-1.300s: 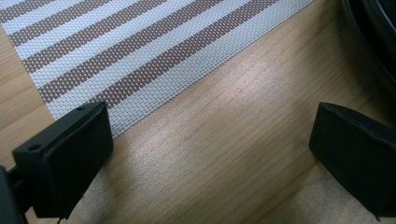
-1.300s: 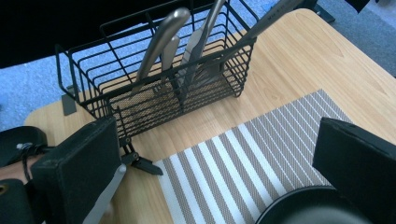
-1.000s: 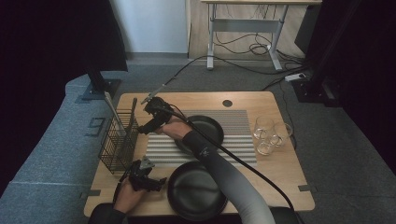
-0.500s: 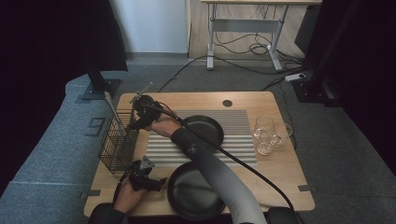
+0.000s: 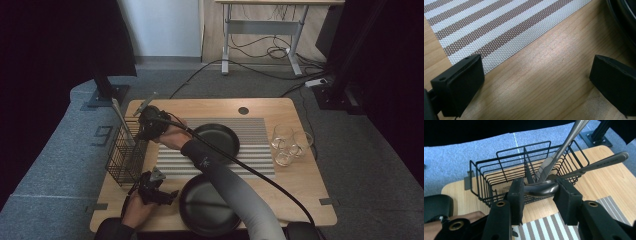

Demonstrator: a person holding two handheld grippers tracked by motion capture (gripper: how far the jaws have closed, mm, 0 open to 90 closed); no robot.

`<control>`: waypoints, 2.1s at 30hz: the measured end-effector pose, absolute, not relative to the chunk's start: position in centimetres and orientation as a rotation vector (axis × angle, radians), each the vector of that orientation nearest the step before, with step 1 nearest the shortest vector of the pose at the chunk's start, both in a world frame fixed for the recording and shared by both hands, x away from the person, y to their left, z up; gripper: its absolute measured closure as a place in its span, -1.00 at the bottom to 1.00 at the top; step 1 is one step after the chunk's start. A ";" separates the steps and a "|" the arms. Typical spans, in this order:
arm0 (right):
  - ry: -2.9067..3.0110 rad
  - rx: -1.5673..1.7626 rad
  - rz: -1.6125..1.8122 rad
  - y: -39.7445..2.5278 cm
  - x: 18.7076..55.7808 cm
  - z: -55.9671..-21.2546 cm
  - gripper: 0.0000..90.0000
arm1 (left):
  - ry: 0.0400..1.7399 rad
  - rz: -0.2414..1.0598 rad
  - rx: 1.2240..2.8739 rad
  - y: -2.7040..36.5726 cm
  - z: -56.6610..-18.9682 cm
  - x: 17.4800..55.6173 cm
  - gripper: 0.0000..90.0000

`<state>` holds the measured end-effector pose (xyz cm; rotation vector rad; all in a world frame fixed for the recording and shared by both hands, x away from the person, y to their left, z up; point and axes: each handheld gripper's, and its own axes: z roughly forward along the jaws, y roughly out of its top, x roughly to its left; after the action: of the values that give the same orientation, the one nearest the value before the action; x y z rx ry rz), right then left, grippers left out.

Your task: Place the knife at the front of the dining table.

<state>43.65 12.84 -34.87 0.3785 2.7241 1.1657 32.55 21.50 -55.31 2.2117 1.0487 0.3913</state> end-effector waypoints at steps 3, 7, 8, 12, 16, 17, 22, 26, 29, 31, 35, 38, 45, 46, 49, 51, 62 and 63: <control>2.722 0.364 1.165 12.8 43.2 -34.8 0.35 | 1.047 0.391 2.215 21.5 -55.3 32.6 -1.00; 2.725 0.361 1.171 12.9 42.9 -35.0 0.35 | 1.048 0.392 2.215 21.5 -55.3 32.6 -1.00; 2.729 0.364 1.181 12.9 42.9 -35.1 0.35 | 1.048 0.392 2.214 21.5 -55.3 32.6 -1.00; 2.762 0.377 1.204 13.2 43.0 -35.9 0.37 | 1.047 0.392 2.216 21.5 -55.3 32.6 -1.00; 2.790 0.377 1.223 13.5 43.1 -36.8 0.43 | 1.047 0.393 2.215 21.5 -55.3 32.6 -1.00; 2.802 0.375 1.219 13.6 43.1 -37.0 0.46 | 1.048 0.393 2.215 21.5 -55.3 32.6 -1.00; 2.807 0.334 1.164 14.3 42.6 -38.3 0.50 | 1.048 0.393 2.216 21.5 -55.3 32.5 -1.00; 2.812 0.344 1.174 14.5 42.8 -38.6 0.55 | 1.049 0.393 2.215 21.5 -55.3 32.5 -1.00; 2.816 0.356 1.191 14.3 42.9 -38.6 0.57 | 1.050 0.393 2.214 21.4 -55.3 32.5 -1.00; 2.824 0.367 1.212 14.3 43.0 -38.6 0.60 | 1.049 0.392 2.215 21.4 -55.3 32.5 -1.00; 2.844 0.366 1.251 14.3 42.9 -38.4 0.65 | 1.048 0.392 2.215 21.4 -55.3 32.5 -1.00; 2.851 0.357 1.264 14.4 42.7 -38.3 0.67 | 1.051 0.392 2.216 21.4 -55.3 32.5 -1.00; 2.859 0.340 1.309 14.2 42.4 -37.9 0.81 | 1.051 0.392 2.215 21.4 -55.3 32.5 -1.00; 2.842 0.326 1.298 14.2 42.3 -37.6 0.83 | 1.051 0.392 2.215 21.4 -55.3 32.5 -1.00; 2.832 0.318 1.298 14.0 42.2 -37.2 0.83 | 1.050 0.392 2.213 21.4 -55.3 32.5 -1.00; 2.830 0.315 1.296 13.9 42.1 -37.0 0.83 | 1.051 0.394 2.211 21.4 -55.3 32.5 -1.00; 2.808 0.294 1.304 13.3 41.7 -35.6 0.83 | 1.047 0.392 2.215 21.4 -55.3 32.6 -1.00; 2.807 0.293 1.303 13.1 41.7 -35.5 0.83 | 1.047 0.392 2.215 21.4 -55.3 32.6 -1.00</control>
<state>41.71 13.15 -35.46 0.2933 2.8071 1.3032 32.56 21.35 -55.30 2.2148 1.0471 0.3917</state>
